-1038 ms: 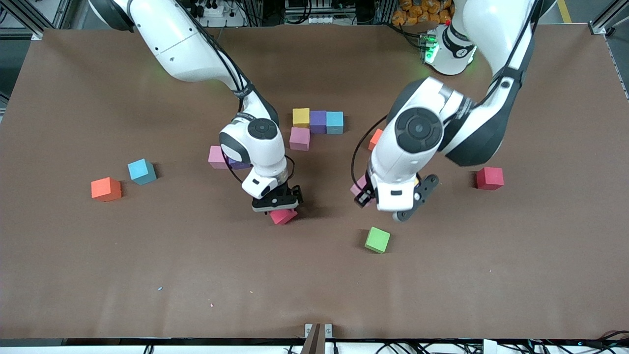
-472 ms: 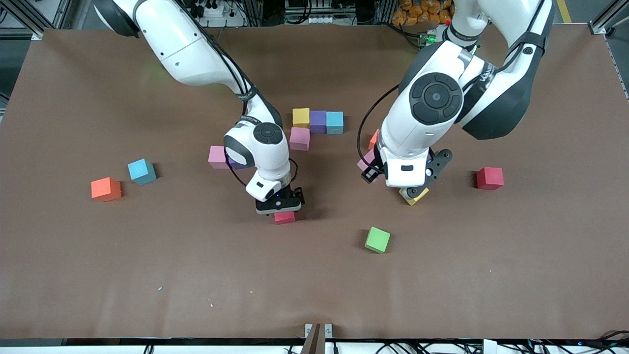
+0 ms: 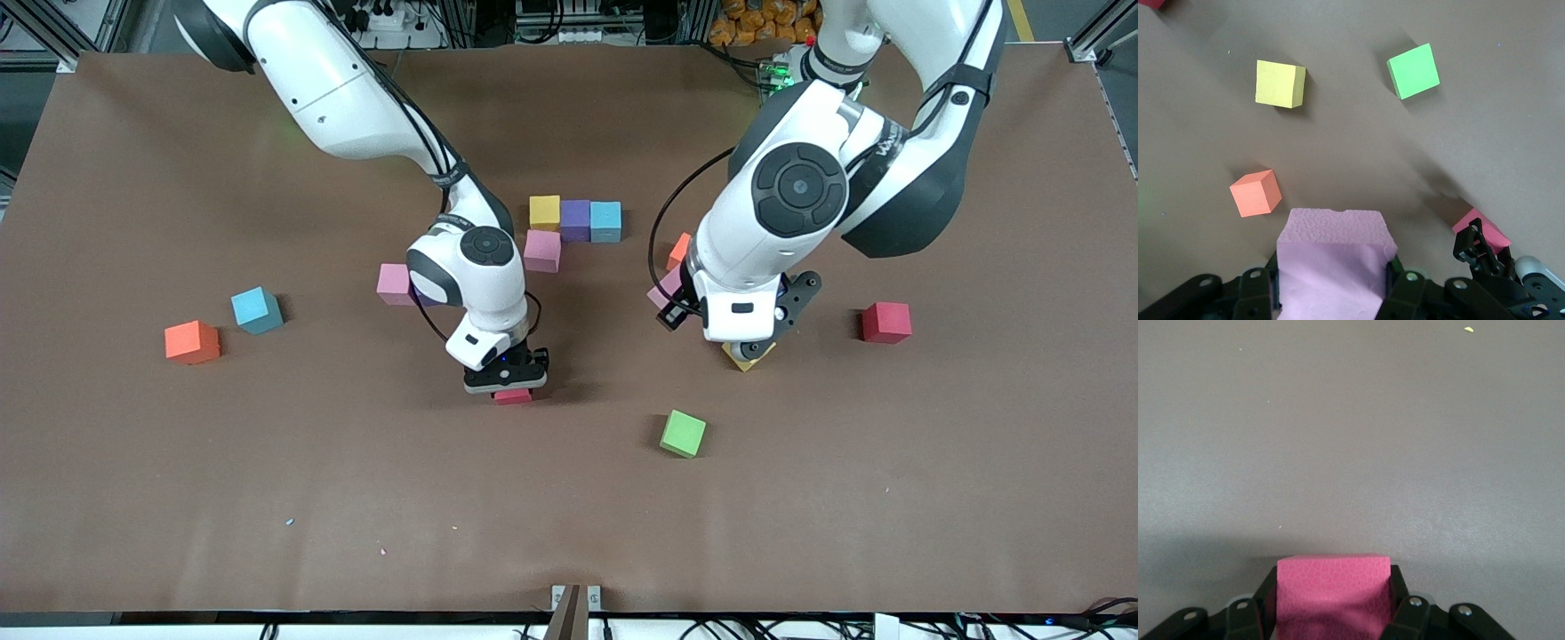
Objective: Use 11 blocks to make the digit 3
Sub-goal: 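Grasp the magenta block with the right gripper while the left gripper holds lavender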
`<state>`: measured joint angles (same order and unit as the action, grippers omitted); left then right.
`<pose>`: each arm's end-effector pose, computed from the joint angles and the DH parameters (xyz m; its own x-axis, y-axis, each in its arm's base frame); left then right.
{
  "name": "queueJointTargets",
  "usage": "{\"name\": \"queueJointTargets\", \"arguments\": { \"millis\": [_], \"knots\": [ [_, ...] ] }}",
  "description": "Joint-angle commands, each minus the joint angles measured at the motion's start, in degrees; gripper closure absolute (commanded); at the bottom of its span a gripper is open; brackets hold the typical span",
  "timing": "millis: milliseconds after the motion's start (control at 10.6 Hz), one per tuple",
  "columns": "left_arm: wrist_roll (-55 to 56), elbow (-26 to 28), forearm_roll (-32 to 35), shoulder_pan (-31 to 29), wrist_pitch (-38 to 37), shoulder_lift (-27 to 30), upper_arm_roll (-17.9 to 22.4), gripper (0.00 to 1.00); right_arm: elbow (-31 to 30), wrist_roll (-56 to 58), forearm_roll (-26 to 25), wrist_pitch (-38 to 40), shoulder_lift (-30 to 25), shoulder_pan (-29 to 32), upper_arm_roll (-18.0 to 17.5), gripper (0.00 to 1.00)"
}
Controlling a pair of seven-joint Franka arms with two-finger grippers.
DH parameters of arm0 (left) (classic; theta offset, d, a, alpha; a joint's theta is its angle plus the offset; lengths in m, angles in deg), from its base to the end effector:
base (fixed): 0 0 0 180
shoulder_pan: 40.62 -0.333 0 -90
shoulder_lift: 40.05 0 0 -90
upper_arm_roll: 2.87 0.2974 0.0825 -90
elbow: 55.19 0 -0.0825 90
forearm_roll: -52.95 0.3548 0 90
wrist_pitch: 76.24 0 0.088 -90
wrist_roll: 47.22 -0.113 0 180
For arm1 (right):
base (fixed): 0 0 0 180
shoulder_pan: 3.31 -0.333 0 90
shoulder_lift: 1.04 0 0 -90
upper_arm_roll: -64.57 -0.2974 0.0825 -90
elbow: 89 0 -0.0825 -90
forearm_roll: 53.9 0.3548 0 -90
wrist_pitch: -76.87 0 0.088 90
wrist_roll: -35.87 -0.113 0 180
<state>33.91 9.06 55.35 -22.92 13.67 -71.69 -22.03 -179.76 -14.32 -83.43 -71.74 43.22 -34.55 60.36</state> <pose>0.5631 -0.3453 0.4807 0.6789 0.7205 -0.1414 0.7210 -0.6906 -0.0569 0.5593 0.3985 0.2066 0.9287 0.1275 0.3481 0.1149 -0.9917 0.0569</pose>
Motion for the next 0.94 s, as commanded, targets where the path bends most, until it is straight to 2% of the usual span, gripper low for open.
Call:
{"name": "queueJointTargets", "arguments": {
  "millis": [0,283,377,661,849],
  "knots": [
    [-0.87,1.85,-1.52,-0.39,-0.53,1.50,0.17,1.00,1.82,-0.09,-0.45,0.51,1.88,-0.22,-0.36,0.54],
    [-1.40,1.94,-1.52,-0.56,-0.70,1.32,0.17,1.00,1.55,-0.09,2.08,2.87,1.44,-0.31,-1.67,0.66],
    [-1.49,1.85,-1.35,-1.26,-1.92,1.49,0.09,1.00,1.81,0.00,5.75,5.84,1.01,-0.31,-2.99,0.67],
    [-0.70,1.94,-1.43,-1.09,-2.55,1.58,0.00,1.00,1.03,0.09,7.28,13.48,-2.67,0.21,-6.06,0.68],
    [-1.14,1.94,-1.26,-1.18,-2.64,1.50,-0.09,1.00,-3.08,-0.70,9.90,16.50,-7.50,0.13,-7.74,0.68]
  ]
}}
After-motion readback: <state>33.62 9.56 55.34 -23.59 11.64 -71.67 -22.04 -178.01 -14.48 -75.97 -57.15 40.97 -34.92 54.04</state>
